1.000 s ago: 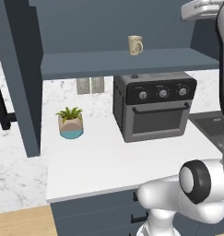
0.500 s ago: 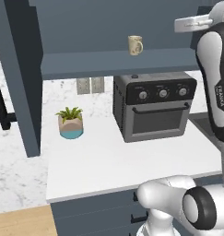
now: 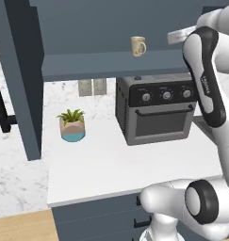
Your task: Gather all objects into one cabinet and sort the glasses and bowls to opposite sides.
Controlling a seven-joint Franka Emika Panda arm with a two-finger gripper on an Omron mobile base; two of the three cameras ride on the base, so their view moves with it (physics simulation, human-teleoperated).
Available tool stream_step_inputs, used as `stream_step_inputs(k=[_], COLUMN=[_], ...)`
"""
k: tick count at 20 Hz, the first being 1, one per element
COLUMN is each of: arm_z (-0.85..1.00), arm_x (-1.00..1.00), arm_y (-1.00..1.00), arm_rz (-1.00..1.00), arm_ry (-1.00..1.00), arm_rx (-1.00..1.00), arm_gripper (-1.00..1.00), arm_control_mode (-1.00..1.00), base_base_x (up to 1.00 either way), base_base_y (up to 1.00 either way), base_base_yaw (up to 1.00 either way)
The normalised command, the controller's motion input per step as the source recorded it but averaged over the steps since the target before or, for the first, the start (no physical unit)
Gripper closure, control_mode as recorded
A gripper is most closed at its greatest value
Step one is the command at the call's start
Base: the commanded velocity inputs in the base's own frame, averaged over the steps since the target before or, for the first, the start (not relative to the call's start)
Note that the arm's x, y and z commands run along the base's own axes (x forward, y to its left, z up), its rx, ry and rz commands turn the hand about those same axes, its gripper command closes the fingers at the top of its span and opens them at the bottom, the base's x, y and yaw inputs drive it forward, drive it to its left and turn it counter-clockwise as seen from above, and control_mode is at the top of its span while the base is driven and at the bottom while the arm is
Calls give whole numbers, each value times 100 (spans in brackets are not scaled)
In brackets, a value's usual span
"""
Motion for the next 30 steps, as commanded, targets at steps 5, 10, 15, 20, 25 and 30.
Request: stream_step_inputs(k=[5,10,15,20,25,30], arm_z=[-12,-23,-18,-6,-13,-13], arm_x=[34,22,69,75,81,52], arm_y=[-15,16,29,5,0,0], arm_rz=[0,-1,0,0,0,0], arm_ry=[2,1,9,9,10,3], arm_rx=[1,-2,-2,0,0,0], arm_gripper=[-100,-100,-100,-100,-100,-100], arm_control_mode=[-100,-100,-100,-100,-100,-100], base_base_x=[0,0,0,0,0,0], base_base_y=[0,0,0,0,0,0], base_base_yaw=[0,0,0,0,0,0])
